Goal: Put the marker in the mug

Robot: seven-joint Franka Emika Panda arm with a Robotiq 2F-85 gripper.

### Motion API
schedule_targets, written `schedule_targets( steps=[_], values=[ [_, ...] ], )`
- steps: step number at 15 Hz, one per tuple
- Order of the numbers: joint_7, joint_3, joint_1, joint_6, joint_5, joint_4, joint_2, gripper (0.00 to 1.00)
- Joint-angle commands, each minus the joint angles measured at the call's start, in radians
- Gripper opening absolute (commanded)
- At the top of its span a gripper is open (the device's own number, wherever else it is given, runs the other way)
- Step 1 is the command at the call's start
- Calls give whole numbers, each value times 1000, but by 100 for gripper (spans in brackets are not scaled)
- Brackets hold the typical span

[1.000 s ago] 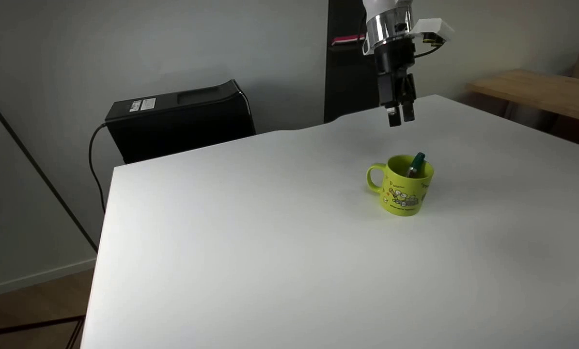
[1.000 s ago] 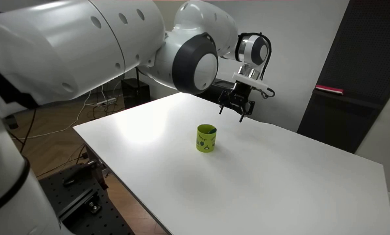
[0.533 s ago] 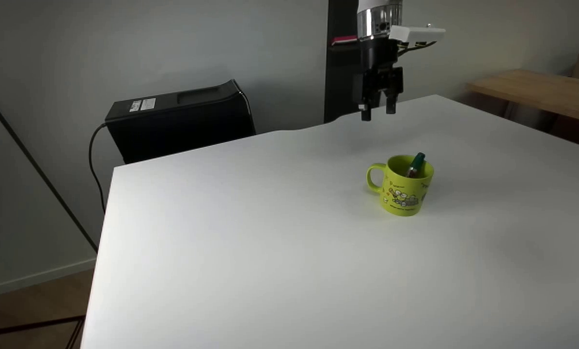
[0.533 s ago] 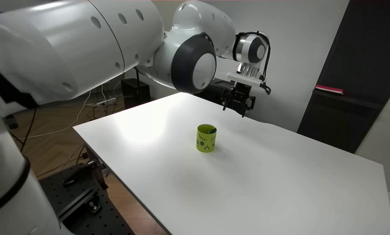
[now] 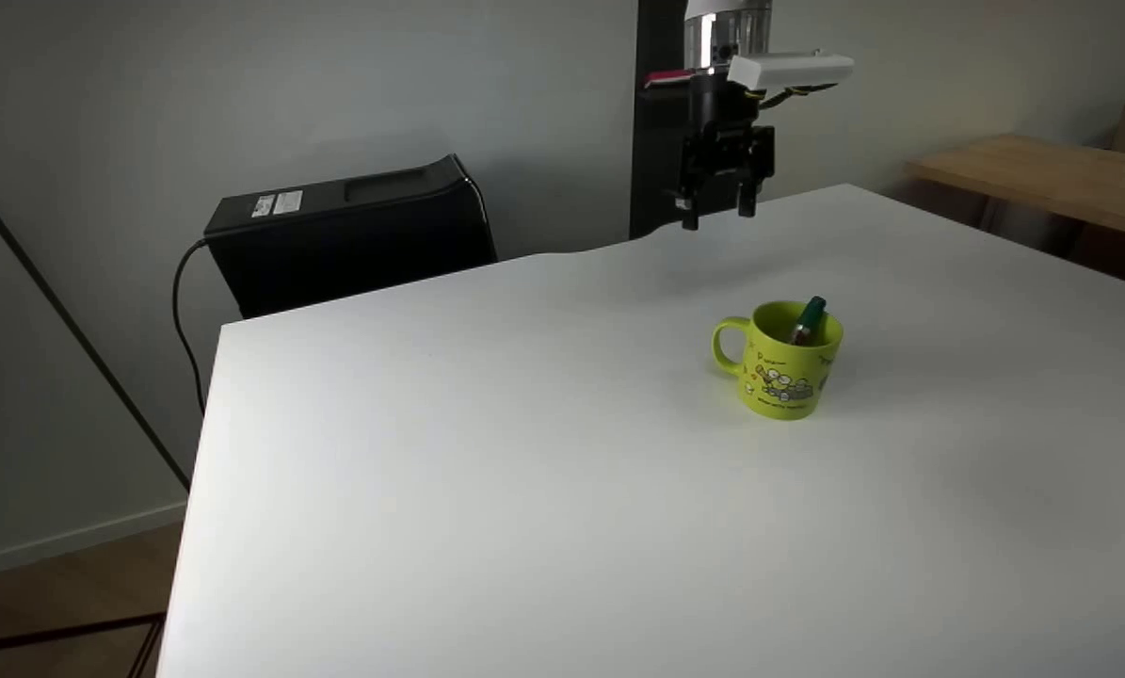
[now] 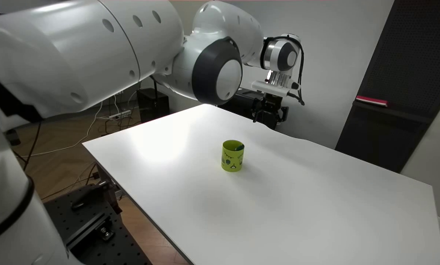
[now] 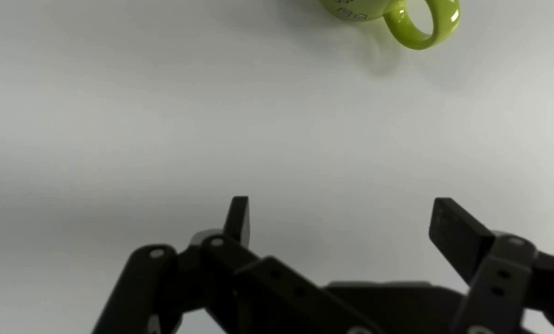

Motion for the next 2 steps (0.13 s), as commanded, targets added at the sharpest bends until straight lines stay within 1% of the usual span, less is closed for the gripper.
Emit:
schedule_targets(
  steps=[1, 2],
  values=[
    [1, 0, 0, 0, 0, 0, 0, 100],
    [1, -1, 0, 0, 0, 0, 0, 100]
  ],
)
